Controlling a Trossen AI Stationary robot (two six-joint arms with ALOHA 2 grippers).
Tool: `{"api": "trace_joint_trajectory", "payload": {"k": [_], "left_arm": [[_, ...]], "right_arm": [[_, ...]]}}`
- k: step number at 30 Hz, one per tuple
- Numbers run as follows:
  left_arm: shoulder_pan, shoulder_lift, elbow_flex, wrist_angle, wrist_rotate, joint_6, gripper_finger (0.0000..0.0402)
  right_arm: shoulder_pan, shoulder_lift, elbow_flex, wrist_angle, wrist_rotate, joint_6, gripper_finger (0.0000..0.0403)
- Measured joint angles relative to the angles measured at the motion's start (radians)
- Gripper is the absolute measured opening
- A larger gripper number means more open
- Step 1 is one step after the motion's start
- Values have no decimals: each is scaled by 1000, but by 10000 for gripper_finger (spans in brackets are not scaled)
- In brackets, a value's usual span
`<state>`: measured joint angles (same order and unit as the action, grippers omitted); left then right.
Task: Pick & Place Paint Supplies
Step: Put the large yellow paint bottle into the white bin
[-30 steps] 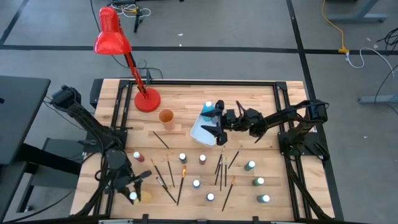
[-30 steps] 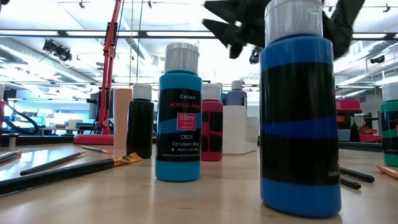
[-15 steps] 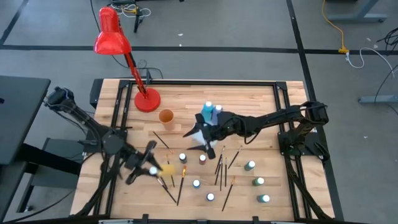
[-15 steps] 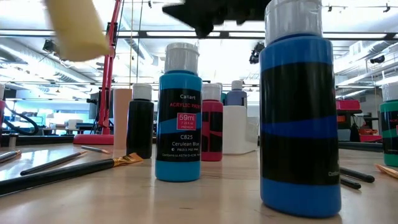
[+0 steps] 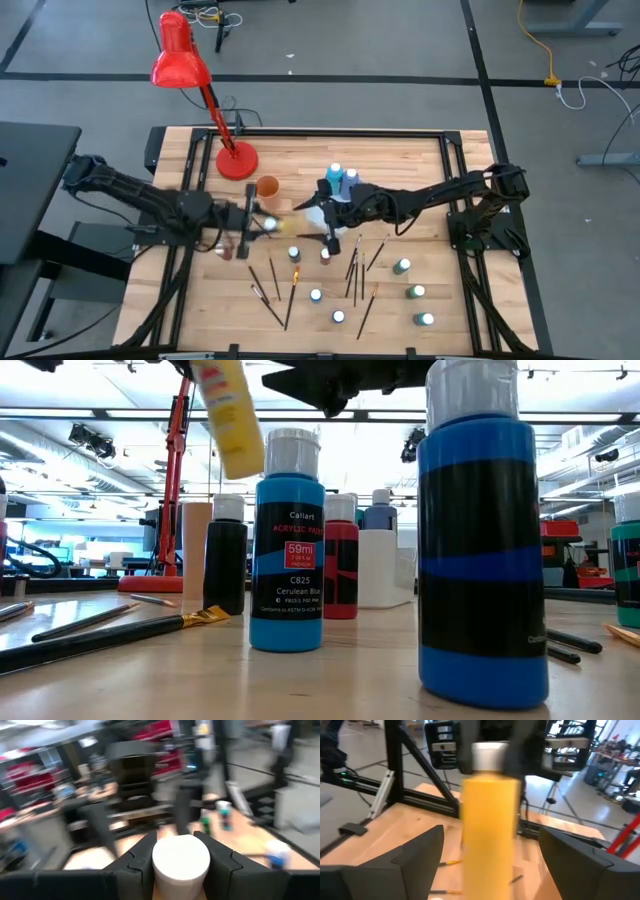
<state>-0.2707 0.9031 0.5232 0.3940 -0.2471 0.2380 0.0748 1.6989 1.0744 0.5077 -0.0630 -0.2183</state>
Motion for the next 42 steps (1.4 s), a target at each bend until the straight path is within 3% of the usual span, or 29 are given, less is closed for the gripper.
{"api": "trace_joint_trajectory", "payload": {"k": [9,13,16,20,23,30,36,42], "left_arm": [[141,69,1,72,3,-105,122],[166,131,0,161,-29,-94,122],[174,149,0,184,-56,-82,125],[191,148,0,193,-25,-100,122],[198,148,2,199,30,-120,122],[199,148,4,209,34,-108,122],[205,230,56,238,36,-86,122],[207,321,122,223,39,-42,122]], "right_arm": [[-24,1,0,47,5,45,330],[-37,-2,-4,48,107,150,330],[-45,-3,-2,17,160,133,330],[-56,0,-1,31,113,132,330],[-55,2,0,36,142,124,330],[-59,2,0,50,170,107,330],[-85,8,0,110,42,163,330],[-86,10,0,27,55,154,329]]}}
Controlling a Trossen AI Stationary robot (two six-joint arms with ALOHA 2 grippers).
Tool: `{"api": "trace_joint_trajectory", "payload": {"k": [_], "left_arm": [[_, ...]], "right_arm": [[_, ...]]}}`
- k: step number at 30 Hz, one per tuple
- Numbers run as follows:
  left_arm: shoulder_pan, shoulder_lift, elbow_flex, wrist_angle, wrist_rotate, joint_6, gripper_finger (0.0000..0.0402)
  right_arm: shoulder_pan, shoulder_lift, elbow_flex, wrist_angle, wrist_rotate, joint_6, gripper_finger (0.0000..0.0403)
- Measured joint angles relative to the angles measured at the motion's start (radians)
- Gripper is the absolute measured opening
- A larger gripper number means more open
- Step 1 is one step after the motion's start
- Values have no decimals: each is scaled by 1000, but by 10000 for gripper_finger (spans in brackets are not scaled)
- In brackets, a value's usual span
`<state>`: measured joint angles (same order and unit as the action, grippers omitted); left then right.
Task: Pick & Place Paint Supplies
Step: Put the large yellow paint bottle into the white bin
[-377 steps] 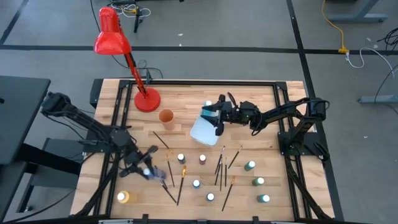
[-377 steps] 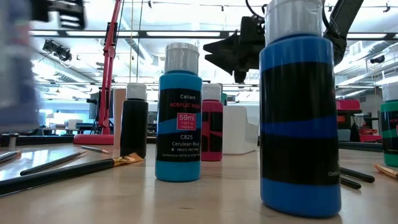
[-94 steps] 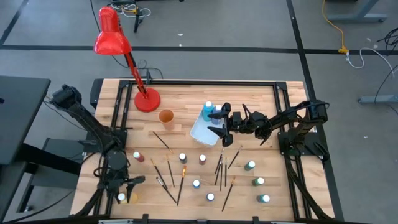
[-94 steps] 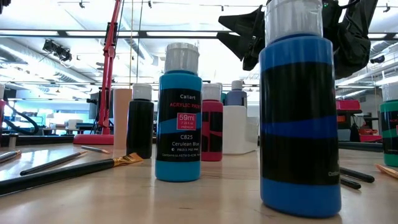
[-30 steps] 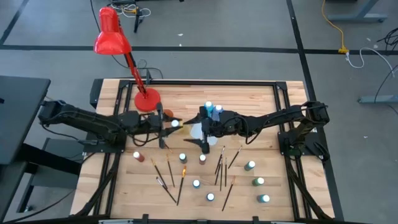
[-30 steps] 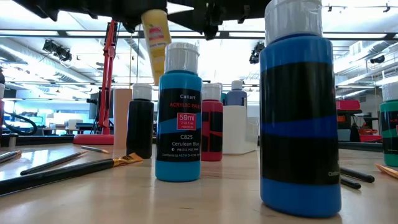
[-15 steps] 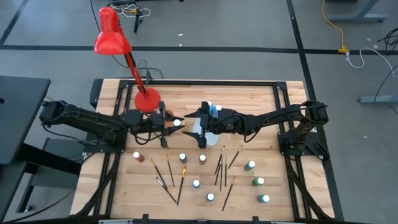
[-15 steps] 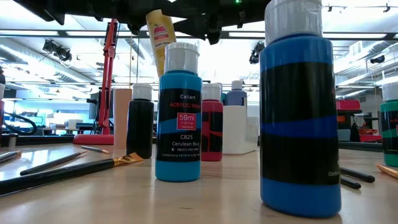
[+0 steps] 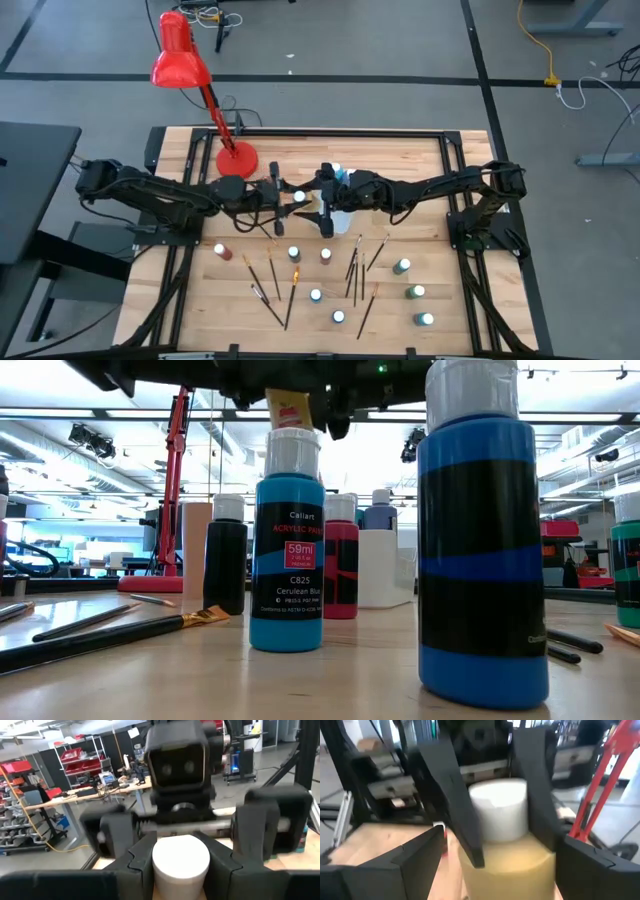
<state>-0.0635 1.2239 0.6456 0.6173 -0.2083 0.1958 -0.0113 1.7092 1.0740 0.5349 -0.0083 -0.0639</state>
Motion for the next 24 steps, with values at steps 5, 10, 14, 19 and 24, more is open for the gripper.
{"api": "trace_joint_trajectory", "payload": {"k": [5,10,14,19,24], "left_arm": [[0,7,11,-42,1,-12,126],[1,1,11,-55,3,-44,122],[0,1,11,-61,4,-47,125],[0,1,11,-62,4,-51,126],[1,1,11,-72,4,-47,127]], "right_arm": [[0,0,0,-14,0,-33,312],[-1,0,0,-27,1,-37,282],[-1,0,0,-35,2,-36,257],[-1,0,0,-36,0,-31,229],[-1,0,0,-39,0,-30,225]]}}
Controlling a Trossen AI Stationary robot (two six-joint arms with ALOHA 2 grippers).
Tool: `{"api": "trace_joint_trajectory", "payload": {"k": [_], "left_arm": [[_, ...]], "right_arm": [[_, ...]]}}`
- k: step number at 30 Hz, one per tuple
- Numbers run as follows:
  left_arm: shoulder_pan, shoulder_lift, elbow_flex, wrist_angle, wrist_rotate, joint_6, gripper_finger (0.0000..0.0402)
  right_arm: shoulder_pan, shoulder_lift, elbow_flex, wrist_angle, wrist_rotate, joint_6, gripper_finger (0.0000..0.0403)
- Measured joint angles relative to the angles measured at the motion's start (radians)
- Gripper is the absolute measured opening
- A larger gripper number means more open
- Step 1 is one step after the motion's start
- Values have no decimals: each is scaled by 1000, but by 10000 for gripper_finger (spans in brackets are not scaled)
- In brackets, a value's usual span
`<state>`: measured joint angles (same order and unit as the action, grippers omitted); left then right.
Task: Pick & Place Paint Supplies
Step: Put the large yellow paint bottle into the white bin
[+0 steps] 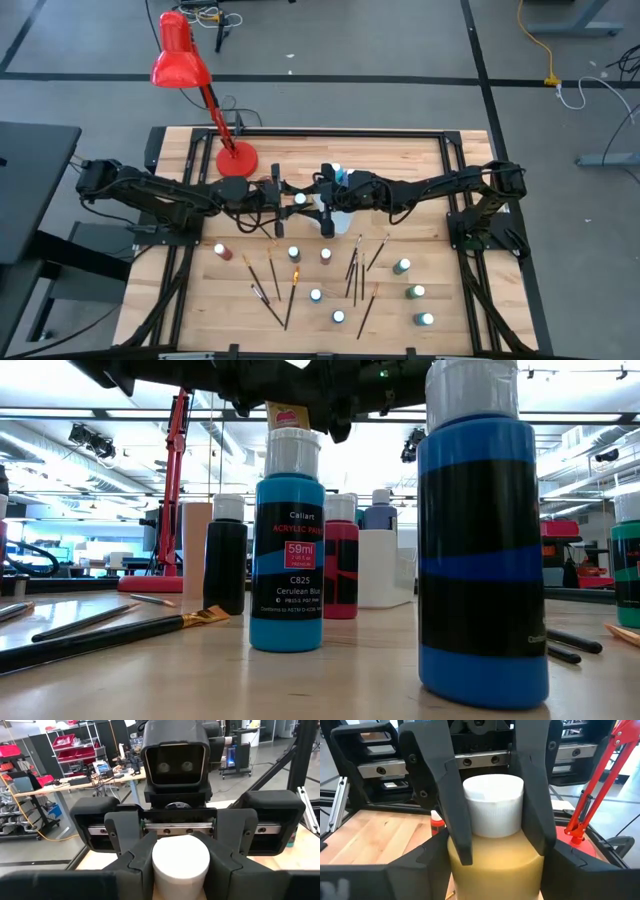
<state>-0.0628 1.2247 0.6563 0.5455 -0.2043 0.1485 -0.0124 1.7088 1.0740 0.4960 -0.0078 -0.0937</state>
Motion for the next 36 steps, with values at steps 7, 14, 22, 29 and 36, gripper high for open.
{"api": "trace_joint_trajectory", "payload": {"k": [7,14,22,29,36], "left_arm": [[0,0,0,-10,-4,76,190],[0,0,0,29,-46,97,220],[-5,-10,0,57,-57,89,214],[-5,-10,0,55,-172,86,213],[-5,-10,0,53,-169,46,213]], "right_arm": [[0,0,-1,-60,0,29,227],[0,0,-1,-83,23,57,222],[2,-99,-2,-209,296,56,225],[29,-176,-2,-275,397,73,222],[59,-136,-130,-41,518,88,227]]}}
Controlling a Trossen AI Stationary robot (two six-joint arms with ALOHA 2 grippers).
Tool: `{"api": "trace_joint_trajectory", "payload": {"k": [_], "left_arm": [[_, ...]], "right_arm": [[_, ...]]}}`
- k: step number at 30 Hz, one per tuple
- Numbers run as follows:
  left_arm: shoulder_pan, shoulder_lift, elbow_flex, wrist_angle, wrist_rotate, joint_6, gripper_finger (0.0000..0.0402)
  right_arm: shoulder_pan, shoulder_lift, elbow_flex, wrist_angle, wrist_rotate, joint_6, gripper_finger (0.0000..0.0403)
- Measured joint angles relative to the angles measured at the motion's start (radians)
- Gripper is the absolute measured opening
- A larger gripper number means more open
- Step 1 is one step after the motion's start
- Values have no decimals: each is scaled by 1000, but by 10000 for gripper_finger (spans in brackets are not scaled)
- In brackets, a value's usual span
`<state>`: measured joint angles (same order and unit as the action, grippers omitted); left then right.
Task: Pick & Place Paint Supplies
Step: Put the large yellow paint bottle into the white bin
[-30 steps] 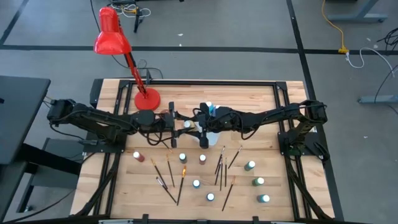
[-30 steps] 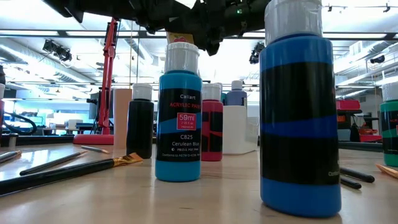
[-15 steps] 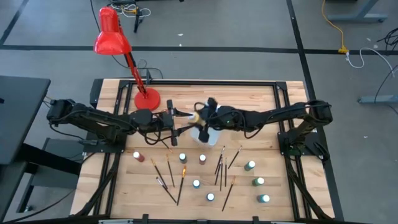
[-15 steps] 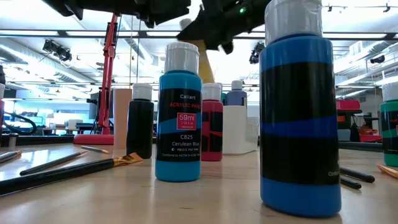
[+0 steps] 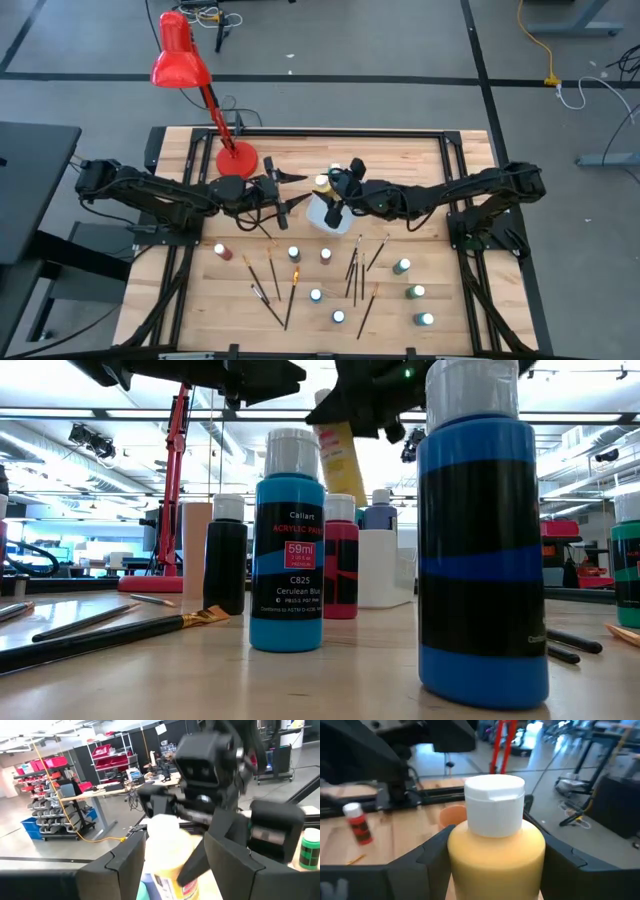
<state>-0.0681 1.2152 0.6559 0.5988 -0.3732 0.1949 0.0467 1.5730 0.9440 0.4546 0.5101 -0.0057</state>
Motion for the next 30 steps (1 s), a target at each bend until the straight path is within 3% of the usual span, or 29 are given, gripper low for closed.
{"api": "trace_joint_trajectory", "payload": {"k": [6,10,20,30], "left_arm": [[0,0,0,-2,8,0,213],[0,0,0,-1,11,1,213],[0,0,-1,-2,11,3,213],[0,0,-1,-3,11,3,212]], "right_arm": [[-3,67,-151,360,29,26,227],[-4,130,-169,497,62,17,228],[-7,238,-170,559,216,-12,229],[-19,315,-169,630,209,43,229]]}}
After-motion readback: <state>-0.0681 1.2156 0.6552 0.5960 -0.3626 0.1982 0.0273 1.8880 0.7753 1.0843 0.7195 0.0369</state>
